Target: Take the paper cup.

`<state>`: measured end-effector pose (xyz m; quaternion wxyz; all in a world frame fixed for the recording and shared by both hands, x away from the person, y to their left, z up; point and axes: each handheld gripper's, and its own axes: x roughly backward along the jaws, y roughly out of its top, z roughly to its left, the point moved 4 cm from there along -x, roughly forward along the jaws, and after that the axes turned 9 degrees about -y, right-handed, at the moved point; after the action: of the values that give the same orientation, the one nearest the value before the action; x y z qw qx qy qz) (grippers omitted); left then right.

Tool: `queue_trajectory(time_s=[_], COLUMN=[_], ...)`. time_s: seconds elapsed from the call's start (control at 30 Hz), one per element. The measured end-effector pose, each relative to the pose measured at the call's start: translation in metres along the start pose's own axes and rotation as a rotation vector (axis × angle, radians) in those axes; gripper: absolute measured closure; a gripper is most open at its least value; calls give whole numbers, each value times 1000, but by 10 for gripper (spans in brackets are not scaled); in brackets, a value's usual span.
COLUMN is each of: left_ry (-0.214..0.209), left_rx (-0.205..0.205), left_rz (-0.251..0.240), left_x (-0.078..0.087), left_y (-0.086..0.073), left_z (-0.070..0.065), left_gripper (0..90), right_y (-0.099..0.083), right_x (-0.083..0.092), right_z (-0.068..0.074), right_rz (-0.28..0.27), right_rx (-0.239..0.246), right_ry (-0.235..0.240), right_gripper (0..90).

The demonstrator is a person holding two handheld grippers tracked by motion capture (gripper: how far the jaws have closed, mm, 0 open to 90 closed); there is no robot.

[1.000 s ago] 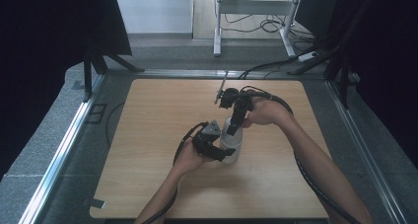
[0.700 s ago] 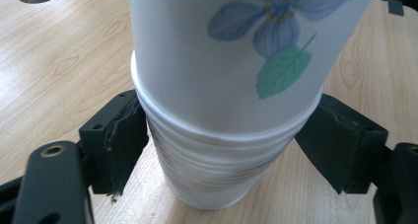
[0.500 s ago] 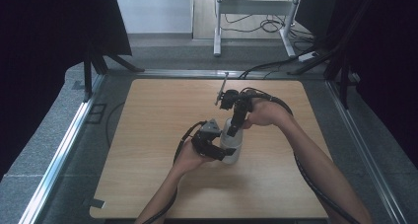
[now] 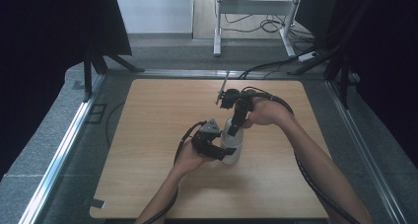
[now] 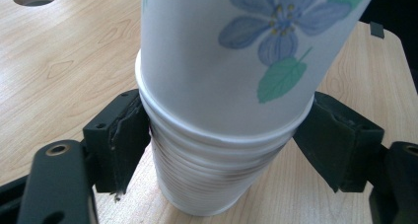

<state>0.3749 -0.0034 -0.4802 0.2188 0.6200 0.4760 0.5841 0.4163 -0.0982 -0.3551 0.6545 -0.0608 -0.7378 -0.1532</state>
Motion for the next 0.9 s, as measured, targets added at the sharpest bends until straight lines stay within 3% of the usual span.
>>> queue_trajectory(time_s=[0.47, 0.9], left_ry=[7, 31], left_rx=[-14, -36], left_rz=[18, 43], left_x=[0, 0], left_y=[1, 3], left_z=[0, 0], left_gripper=[221, 171], right_y=[0, -3], right_x=[16, 43], right_z=[-1, -2], right_rz=[-11, -61], right_rx=[-18, -25], right_ry=[3, -21], right_gripper=[348, 351])
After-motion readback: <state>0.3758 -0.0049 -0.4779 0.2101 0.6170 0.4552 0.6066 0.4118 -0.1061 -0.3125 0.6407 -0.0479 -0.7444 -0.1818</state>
